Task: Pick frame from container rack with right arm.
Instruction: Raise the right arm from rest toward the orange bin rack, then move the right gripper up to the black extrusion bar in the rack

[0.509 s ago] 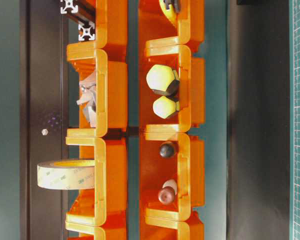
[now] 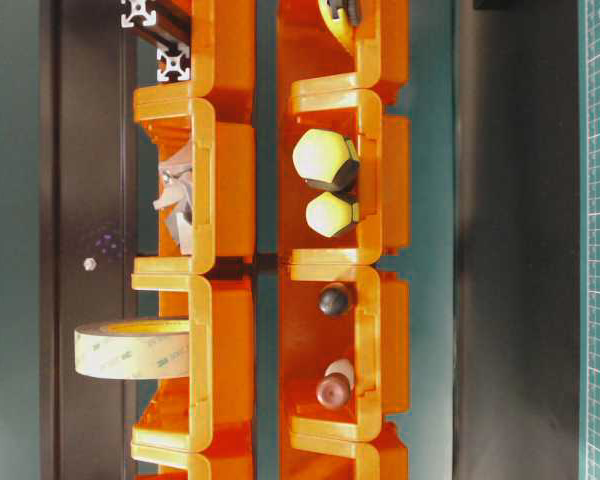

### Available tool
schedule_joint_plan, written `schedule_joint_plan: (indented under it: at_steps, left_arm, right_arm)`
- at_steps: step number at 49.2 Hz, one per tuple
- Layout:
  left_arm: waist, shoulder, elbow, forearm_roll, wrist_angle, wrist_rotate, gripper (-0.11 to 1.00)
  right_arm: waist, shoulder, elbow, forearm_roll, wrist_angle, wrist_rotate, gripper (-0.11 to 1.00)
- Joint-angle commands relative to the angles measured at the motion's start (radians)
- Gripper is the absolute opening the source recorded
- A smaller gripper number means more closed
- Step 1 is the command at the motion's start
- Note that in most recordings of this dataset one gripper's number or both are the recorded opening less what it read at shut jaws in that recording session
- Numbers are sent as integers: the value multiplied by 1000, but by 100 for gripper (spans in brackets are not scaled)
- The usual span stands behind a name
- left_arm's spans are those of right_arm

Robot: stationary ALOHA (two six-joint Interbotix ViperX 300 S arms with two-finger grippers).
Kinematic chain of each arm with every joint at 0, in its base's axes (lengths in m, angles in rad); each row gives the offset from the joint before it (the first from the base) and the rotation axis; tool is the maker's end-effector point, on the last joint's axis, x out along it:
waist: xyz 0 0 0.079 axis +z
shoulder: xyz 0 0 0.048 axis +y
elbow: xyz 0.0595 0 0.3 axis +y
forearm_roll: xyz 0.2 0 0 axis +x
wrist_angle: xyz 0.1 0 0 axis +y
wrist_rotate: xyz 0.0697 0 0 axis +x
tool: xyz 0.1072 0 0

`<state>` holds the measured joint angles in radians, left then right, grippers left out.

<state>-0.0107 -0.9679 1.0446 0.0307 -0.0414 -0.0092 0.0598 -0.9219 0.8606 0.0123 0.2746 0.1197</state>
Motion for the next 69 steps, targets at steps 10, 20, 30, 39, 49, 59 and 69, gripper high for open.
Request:
schedule_joint_plan:
  at_steps: [10, 20, 30, 39, 49, 59, 69]
  left_arm:
    - [-12, 37, -38, 3, 15, -18, 0]
    - [-35, 37, -44, 3, 15, -25, 0]
    - [-64, 28, -49, 3, 15, -26, 0]
    - [-69, 28, -51, 3, 15, -26, 0]
    - [-69, 28, -51, 5, 17, -26, 0]
    - [-67, 29, -49, 3, 17, -26, 0]
    - [-69, 28, -51, 3, 17, -28, 0]
  right_arm:
    - [114, 209, -350, -40, 482, 6, -1]
    - [227, 376, -549, -199, 738, 58, -1]
    - [379, 537, -638, -515, 956, 227, -1]
    - [528, 653, -638, -838, 1164, 316, -1]
    - [615, 759, -621, -1051, 1350, 333, -1]
    - [637, 827, -607, -1115, 1456, 319, 0]
    - [637, 851, -580, -1138, 1463, 330, 3]
